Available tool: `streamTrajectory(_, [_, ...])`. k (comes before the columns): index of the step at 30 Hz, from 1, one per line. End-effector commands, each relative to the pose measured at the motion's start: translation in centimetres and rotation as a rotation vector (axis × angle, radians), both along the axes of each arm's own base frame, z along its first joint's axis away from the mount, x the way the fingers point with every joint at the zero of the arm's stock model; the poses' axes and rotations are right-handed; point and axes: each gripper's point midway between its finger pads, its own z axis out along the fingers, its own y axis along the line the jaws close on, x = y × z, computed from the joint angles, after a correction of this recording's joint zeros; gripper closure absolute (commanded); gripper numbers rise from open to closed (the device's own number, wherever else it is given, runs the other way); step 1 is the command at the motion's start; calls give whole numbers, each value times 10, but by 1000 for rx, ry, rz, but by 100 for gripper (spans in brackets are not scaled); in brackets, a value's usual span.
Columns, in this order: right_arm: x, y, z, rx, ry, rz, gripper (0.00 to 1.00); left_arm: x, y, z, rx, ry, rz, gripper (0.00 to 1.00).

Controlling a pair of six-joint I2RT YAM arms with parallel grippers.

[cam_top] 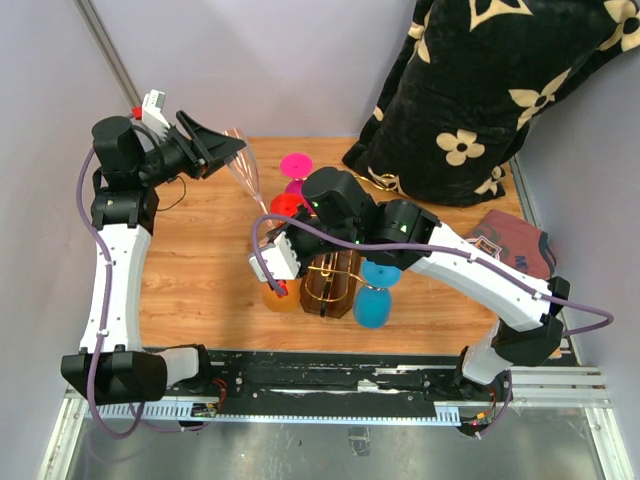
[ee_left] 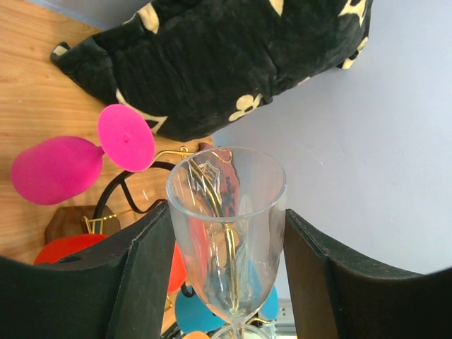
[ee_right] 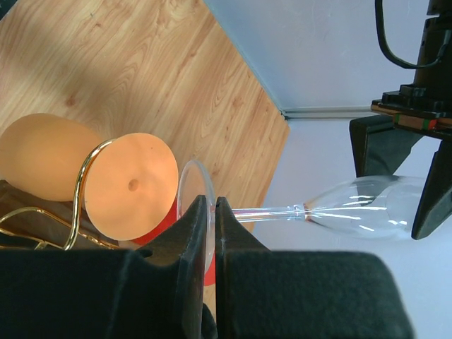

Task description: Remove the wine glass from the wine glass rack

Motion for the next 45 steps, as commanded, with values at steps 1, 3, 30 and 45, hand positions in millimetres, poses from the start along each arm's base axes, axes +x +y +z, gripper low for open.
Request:
streamTrajectory(1, [32, -11, 22, 51, -117, -84, 99, -24, -10, 12, -31, -25, -81, 59])
streamTrajectory(3, [37, -13, 22, 57, -126, -97, 99, -25, -11, 12, -38, -26, -87, 60])
streamTrajectory(30, [46, -71, 102, 435, -184, -236, 2, 26, 16, 58, -51, -173, 129, 75])
streamTrajectory(45, [39, -131, 131, 704, 99, -510, 2, 114, 135, 29, 446, -321, 812, 72])
